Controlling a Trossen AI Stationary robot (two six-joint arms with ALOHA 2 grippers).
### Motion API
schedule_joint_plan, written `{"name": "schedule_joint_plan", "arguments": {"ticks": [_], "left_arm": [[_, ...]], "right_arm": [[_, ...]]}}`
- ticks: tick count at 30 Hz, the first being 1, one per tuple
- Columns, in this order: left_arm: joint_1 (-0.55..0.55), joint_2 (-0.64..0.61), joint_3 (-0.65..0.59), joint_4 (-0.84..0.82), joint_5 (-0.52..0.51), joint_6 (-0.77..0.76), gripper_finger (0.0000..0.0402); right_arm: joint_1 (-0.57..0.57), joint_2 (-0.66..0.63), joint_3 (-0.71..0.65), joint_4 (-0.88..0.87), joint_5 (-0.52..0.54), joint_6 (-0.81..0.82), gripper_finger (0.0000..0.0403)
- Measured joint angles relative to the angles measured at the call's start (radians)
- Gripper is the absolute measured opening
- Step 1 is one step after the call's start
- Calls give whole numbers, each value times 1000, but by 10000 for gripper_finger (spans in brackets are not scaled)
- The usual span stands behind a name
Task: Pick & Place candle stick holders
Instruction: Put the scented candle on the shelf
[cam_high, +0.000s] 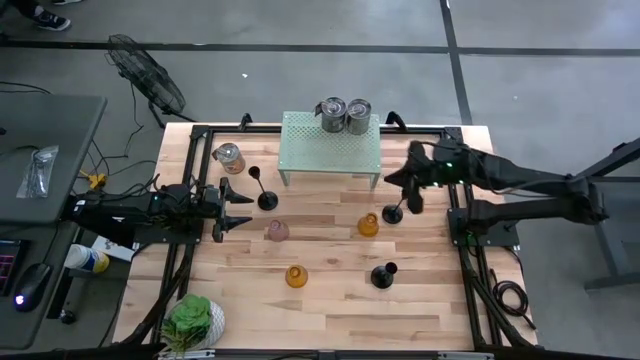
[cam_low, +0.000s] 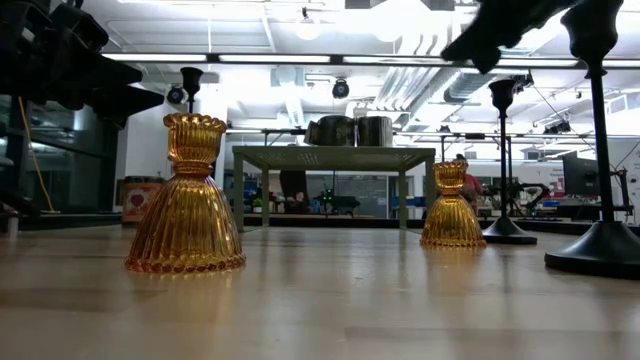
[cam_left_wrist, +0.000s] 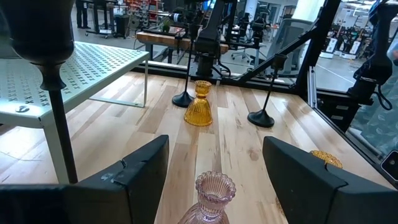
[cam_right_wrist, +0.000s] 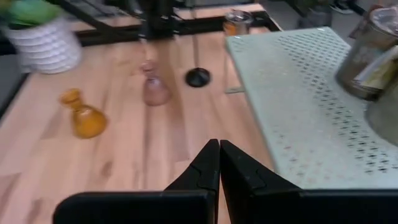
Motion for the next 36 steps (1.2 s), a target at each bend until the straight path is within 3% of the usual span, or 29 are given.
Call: {"name": "schedule_joint_plan", "arguments": {"ticks": [19, 36], "left_arm": [[0, 0, 0, 0, 0, 0, 255], [0, 0, 0, 0, 0, 0, 255]], "right_arm": [[190, -457, -191, -53, -35, 35, 3], [222, -492, -191, -98, -30, 33, 3]]}}
